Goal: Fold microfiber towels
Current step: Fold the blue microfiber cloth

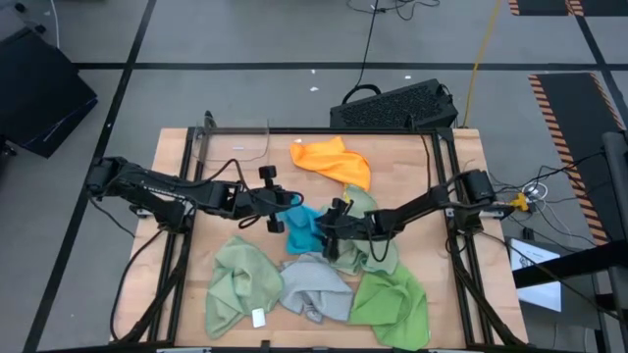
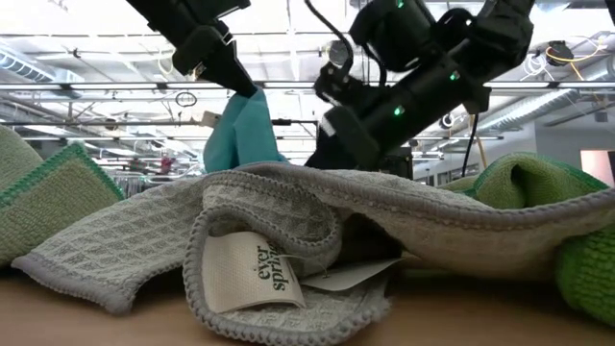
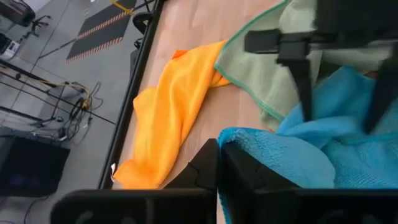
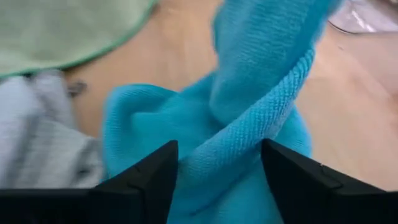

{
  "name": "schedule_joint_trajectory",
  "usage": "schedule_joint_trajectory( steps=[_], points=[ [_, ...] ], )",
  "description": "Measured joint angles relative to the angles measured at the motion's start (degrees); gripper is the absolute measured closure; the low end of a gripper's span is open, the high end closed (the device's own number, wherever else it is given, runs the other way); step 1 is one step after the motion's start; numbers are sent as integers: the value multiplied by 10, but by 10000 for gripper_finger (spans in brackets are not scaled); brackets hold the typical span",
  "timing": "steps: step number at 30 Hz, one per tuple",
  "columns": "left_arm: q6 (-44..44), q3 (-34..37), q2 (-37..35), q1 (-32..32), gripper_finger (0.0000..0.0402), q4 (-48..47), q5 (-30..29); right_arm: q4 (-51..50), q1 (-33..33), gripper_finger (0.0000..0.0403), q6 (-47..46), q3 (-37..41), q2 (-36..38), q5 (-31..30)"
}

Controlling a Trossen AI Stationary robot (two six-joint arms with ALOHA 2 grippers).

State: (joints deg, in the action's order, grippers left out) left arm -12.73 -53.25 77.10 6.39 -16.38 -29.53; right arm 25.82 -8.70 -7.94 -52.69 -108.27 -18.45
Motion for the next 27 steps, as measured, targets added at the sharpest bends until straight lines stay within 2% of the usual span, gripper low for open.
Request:
schedule_joint_trajectory(
  steps=[3,7,8,12,17,19,22,27],
  points=[
    [-3,0,0,1,396,0,7,-8,6,262,6,0,0,-24],
    [-5,0,0,3,385,-1,11,-50,23,375,41,0,22,-23],
    [-6,0,0,5,385,-2,11,-71,27,388,51,0,35,-20],
    [-18,0,0,15,396,-9,24,-154,53,386,58,0,100,26],
    [-26,0,0,21,385,-15,90,-252,93,396,78,3,181,110],
    [-26,0,0,21,381,-18,107,-263,107,397,71,11,204,109],
    [-26,0,0,21,384,-19,121,-271,127,381,12,32,230,80],
    [-24,0,0,21,395,-18,135,-288,140,315,-38,65,250,58]
  ],
)
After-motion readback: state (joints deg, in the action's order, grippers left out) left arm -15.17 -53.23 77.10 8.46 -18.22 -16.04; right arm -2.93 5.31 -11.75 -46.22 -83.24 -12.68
